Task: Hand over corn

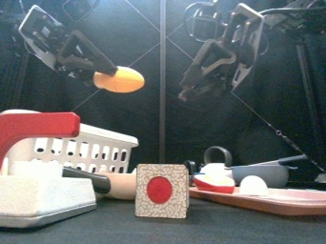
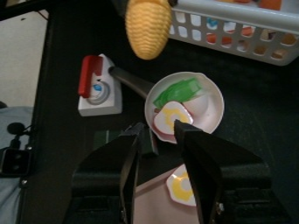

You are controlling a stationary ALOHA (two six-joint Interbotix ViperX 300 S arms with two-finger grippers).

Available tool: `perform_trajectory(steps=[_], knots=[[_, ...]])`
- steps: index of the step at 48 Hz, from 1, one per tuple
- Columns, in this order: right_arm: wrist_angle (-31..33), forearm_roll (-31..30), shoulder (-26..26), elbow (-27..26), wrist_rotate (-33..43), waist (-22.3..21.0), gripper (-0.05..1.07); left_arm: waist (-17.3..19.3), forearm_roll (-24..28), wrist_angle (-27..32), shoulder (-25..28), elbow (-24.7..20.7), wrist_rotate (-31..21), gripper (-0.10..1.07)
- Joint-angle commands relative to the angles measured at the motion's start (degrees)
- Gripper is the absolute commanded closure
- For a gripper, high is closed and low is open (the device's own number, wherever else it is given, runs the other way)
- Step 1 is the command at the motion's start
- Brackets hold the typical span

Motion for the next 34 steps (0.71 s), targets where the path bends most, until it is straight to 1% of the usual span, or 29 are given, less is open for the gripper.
perform_trajectory(steps=[1,11,17,20,27,34], knots=[[0.0,0.3,-2.4,-0.1,0.3,0.4,0.28,-0.1,0.0,-0.8,0.5,-2.4,-0.2,0.38],[0.8,1.7,-4.7,-3.5,0.4,0.3,0.28,-0.1,-1.2,-3.0,2.6,-5.4,-0.4,0.38],[0.8,3.6,-6.2,-3.8,0.6,0.1,0.28,-0.1,-2.0,-3.3,4.2,-6.7,-0.4,0.37],[0.7,5.2,-6.2,-3.9,0.3,0.4,0.28,-0.1,-2.5,-3.3,5.2,-7.1,-0.4,0.37],[0.9,5.5,-4.5,-4.7,0.0,0.8,0.28,-0.2,-2.9,-3.3,6.9,-8.3,-0.2,0.34],[1.1,4.9,-2.6,-5.8,-0.2,0.9,0.28,-0.2,-2.4,-3.3,6.9,-8.3,-0.2,0.27]])
